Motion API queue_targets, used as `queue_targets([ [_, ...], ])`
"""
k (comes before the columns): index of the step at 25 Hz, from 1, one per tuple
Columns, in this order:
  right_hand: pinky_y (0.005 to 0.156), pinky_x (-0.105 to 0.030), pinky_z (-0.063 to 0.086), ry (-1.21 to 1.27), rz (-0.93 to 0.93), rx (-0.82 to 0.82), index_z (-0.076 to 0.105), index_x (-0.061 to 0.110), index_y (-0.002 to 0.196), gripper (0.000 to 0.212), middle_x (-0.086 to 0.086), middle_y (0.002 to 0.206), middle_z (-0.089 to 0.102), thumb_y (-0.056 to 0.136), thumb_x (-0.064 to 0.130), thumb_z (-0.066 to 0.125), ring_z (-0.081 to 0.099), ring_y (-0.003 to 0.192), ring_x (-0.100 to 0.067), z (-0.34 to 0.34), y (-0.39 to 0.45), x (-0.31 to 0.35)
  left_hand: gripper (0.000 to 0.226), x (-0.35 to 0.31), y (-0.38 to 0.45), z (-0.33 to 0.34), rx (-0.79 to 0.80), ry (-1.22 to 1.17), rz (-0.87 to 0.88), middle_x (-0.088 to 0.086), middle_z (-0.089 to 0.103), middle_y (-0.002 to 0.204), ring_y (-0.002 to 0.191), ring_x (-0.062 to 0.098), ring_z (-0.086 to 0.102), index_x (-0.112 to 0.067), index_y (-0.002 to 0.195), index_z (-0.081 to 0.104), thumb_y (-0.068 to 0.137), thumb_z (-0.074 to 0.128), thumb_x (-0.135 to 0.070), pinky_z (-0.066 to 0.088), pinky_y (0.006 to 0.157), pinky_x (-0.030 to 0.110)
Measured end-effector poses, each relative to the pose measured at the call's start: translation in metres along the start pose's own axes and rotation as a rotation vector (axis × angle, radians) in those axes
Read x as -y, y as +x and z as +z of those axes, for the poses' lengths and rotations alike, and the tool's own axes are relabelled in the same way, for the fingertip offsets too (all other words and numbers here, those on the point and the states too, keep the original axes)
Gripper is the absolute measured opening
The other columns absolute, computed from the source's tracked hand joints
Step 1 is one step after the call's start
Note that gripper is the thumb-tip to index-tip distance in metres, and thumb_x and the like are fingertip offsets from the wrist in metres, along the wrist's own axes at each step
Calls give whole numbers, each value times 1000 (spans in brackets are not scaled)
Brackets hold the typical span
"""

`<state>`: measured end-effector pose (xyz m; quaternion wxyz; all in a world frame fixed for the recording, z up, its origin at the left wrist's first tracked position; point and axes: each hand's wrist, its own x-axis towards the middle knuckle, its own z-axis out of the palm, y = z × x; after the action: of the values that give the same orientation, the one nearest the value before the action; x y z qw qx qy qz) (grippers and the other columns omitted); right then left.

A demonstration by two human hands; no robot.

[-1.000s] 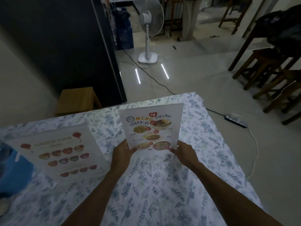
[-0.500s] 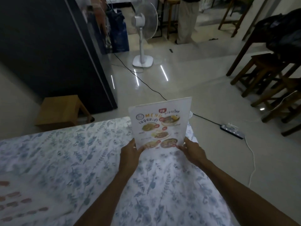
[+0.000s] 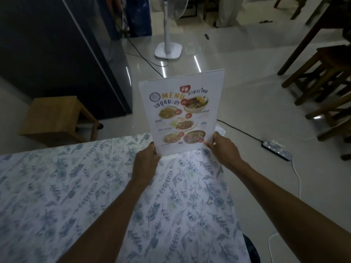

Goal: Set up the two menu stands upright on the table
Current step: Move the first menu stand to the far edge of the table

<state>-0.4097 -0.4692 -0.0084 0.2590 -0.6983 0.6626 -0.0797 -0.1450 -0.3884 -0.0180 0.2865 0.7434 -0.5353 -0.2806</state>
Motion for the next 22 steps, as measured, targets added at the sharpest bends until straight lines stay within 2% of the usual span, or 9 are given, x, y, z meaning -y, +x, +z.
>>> queue_targets([
  [3, 64, -37, 49, 55, -1, -61, 57, 11, 95, 31, -8, 94, 70, 97, 42, 55, 65, 82, -27, 5, 23, -5, 16, -6, 30, 5, -9, 30, -11, 0, 71, 86, 74, 16, 68, -12, 100, 65, 85, 70, -13, 59, 68, 40],
  [6, 64, -38, 50, 92, -29, -126, 57, 11, 88, 32, -5, 89, 66, 96, 43, 57, 63, 79, -24, 15, 29, -11, 20, -5, 35, 7, -22, 75, 30, 1, 71, 94, 79, 14, 66, -12, 105, 64, 87, 71, -16, 56, 70, 30],
  [11, 72, -38, 53, 188, -30, -205, 59, 10, 91, 29, -8, 106, 61, 96, 39, 60, 62, 86, -24, 28, 24, -14, 22, 3, 31, 13, -70, 91, 93, 4, 72, 103, 87, 14, 65, -13, 112, 61, 91, 67, -20, 49, 69, 24],
  [18, 76, -38, 53, 274, -4, -250, 60, 8, 92, 28, -8, 107, 62, 95, 36, 62, 62, 90, -23, 36, 20, -13, 25, -2, 26, 21, -153, 97, 84, 6, 72, 105, 90, 19, 67, -11, 113, 59, 90, 68, -15, 46, 70, 23],
  [22, 76, -37, 53, 297, 27, -251, 64, 9, 95, 29, -7, 105, 62, 93, 38, 64, 62, 89, -22, 36, 21, -11, 27, -6, 27, 20, -178, 38, 82, 6, 71, 105, 89, 15, 65, -10, 114, 60, 89, 69, -10, 47, 72, 22],
])
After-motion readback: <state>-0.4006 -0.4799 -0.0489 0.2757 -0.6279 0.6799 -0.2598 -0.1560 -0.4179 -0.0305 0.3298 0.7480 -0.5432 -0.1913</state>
